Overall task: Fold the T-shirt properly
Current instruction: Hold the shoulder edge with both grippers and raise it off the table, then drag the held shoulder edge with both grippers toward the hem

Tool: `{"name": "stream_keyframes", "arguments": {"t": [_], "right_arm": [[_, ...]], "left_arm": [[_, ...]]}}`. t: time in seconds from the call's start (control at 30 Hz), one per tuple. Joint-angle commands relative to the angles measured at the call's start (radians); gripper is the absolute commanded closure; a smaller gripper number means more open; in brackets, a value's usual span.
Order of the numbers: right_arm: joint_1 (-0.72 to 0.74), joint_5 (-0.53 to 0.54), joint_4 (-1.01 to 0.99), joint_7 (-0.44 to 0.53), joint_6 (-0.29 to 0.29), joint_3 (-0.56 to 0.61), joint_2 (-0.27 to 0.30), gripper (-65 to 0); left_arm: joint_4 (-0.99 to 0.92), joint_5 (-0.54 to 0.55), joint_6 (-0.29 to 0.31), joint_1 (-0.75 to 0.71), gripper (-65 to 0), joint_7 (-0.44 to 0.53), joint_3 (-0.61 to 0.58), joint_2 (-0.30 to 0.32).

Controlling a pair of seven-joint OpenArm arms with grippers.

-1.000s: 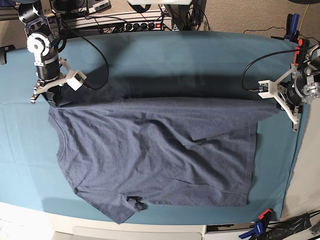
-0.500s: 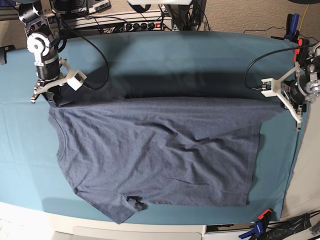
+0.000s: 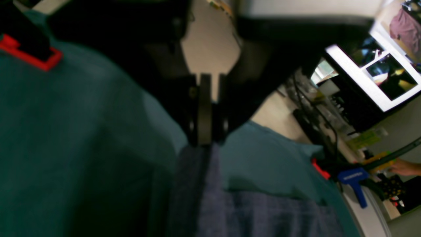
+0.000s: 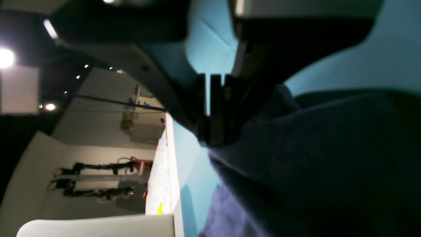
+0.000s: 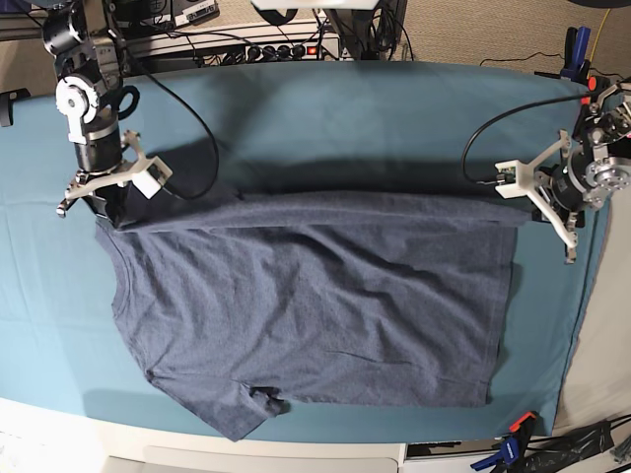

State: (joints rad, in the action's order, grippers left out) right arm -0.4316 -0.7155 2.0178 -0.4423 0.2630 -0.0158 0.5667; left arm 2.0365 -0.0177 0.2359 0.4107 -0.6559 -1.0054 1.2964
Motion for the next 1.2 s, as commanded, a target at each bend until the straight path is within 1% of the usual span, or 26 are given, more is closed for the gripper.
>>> {"name": "stream_keyframes", "arguments": {"t": [0.0, 0.13, 0.2, 0.27, 0.37, 0.43, 0.47, 0.53, 0.57, 0.63, 0.73, 0.8, 0.83, 0.9, 0.97, 1.07, 1.17], "right_arm": [[0.012, -0.01, 0.018, 0.009, -0.019, -0.011, 0.01, 0.0], [0.03, -0.008, 0.016, 0.014, -0.018, -0.011, 0.009, 0.0], [0.038, 0.014, 0.016, 0.014, -0.018, -0.011, 0.009, 0.0], [0.05, 0.04, 0.008, 0.016, -0.018, -0.011, 0.006, 0.0], [0.075, 0.046, -0.042, 0.023, -0.016, -0.011, -0.008, 0.0], [0.104, 0.064, -0.089, 0.031, -0.002, -0.011, -0.027, 0.0], [0.121, 0.077, -0.113, 0.041, 0.015, -0.011, -0.037, 0.0], [0.158, 0.08, -0.161, 0.071, 0.038, -0.011, -0.05, 0.0], [0.178, 0.08, -0.18, 0.082, 0.04, -0.011, -0.053, 0.0], [0.22, 0.08, -0.207, 0.088, 0.04, -0.01, -0.054, 0.0], [0.275, 0.082, -0.232, 0.089, 0.04, -0.01, -0.055, 0.0], [0.306, 0.105, -0.253, 0.096, 0.042, -0.01, -0.054, 0.0], [0.32, 0.109, -0.264, 0.1, 0.05, -0.01, -0.055, 0.0], [0.347, 0.11, -0.286, 0.111, 0.09, -0.01, -0.054, 0.0], [0.37, 0.11, -0.313, 0.127, 0.113, -0.01, -0.054, 0.0], [0.399, 0.116, -0.346, 0.133, 0.116, -0.009, -0.054, 0.0], [0.429, 0.145, -0.387, 0.145, 0.126, -0.009, -0.054, 0.0]], "left_arm": [[0.003, -0.017, -0.011, 0.013, 0.0, 0.003, 0.014, 0.018], [-0.006, -0.057, -0.018, 0.013, 0.0, 0.027, 0.014, 0.002], [-0.013, -0.061, -0.038, 0.013, 0.0, 0.028, 0.014, -0.008], [-0.024, -0.062, -0.038, 0.013, 0.0, 0.029, 0.014, -0.02], [-0.05, -0.066, -0.038, 0.013, 0.0, 0.035, 0.014, -0.039], [-0.074, -0.089, -0.038, 0.014, 0.0, 0.06, 0.014, -0.053], [-0.085, -0.103, -0.038, 0.014, 0.0, 0.071, 0.014, -0.062], [-0.1, -0.105, -0.042, 0.019, 0.0, 0.074, 0.014, -0.082], [-0.107, -0.105, -0.046, 0.022, 0.0, 0.074, 0.014, -0.092], [-0.123, -0.106, -0.059, 0.024, 0.0, 0.084, 0.014, -0.112], [-0.155, -0.123, -0.06, 0.024, 0.0, 0.104, 0.014, -0.145], [-0.179, -0.146, -0.06, 0.025, 0.0, 0.108, 0.014, -0.169], [-0.19, -0.156, -0.061, 0.026, 0.0, 0.109, 0.014, -0.179], [-0.217, -0.158, -0.062, 0.04, 0.0, 0.121, 0.014, -0.198], [-0.245, -0.158, -0.064, 0.065, 0.0, 0.129, 0.014, -0.213], [-0.292, -0.158, -0.064, 0.113, 0.0, 0.138, 0.014, -0.231], [-0.333, -0.138, -0.064, 0.156, 0.0, 0.163, 0.014, -0.238]]}}
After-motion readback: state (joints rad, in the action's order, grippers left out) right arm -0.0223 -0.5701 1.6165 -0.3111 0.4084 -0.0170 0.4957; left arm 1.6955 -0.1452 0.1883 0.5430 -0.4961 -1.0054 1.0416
